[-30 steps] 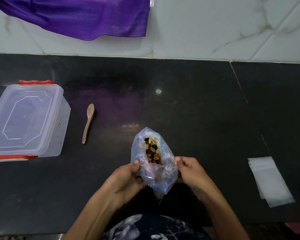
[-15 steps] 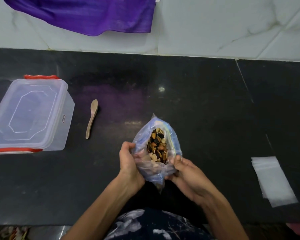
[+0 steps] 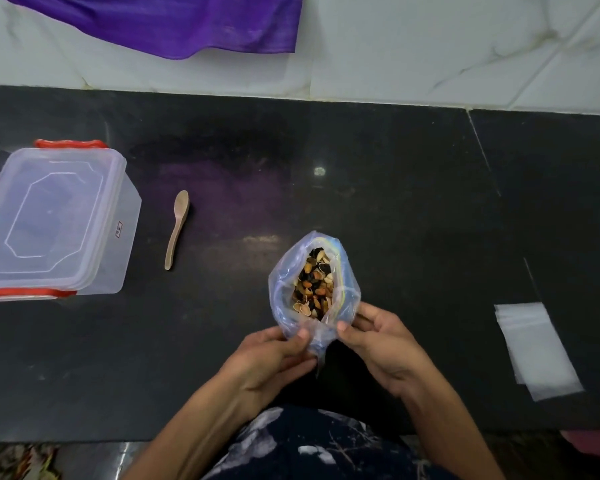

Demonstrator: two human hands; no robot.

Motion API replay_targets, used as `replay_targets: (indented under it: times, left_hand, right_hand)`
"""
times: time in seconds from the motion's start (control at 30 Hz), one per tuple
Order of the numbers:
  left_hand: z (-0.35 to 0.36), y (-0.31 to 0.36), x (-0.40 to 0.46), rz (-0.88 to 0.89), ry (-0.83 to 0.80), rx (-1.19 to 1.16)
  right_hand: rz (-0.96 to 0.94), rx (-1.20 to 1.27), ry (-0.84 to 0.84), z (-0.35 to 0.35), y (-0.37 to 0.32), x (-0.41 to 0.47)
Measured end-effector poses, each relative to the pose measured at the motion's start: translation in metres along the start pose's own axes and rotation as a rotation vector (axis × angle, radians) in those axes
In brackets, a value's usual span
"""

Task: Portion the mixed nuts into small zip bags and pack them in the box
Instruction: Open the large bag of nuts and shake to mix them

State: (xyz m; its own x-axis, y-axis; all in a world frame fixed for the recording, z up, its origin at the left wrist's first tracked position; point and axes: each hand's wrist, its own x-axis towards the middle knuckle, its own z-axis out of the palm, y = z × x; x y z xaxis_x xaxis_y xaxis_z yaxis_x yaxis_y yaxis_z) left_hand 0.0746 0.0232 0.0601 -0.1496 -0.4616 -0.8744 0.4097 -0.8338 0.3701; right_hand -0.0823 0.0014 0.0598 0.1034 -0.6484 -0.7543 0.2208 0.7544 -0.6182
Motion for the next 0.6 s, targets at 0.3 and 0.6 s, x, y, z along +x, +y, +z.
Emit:
replay_targets:
  times: [0.3,0.6]
  left_hand:
    - [-0.004,-0.011,0.013,-0.062,-0.133,-0.028]
    - [0.003,0.009,0.010,0.037,0.032,0.661]
  right_hand:
    - [0.133,0.362,-0.137,0.002,0.005,0.007]
    - [0.100,-0.289,0.067,0.000,-0.004,0.011]
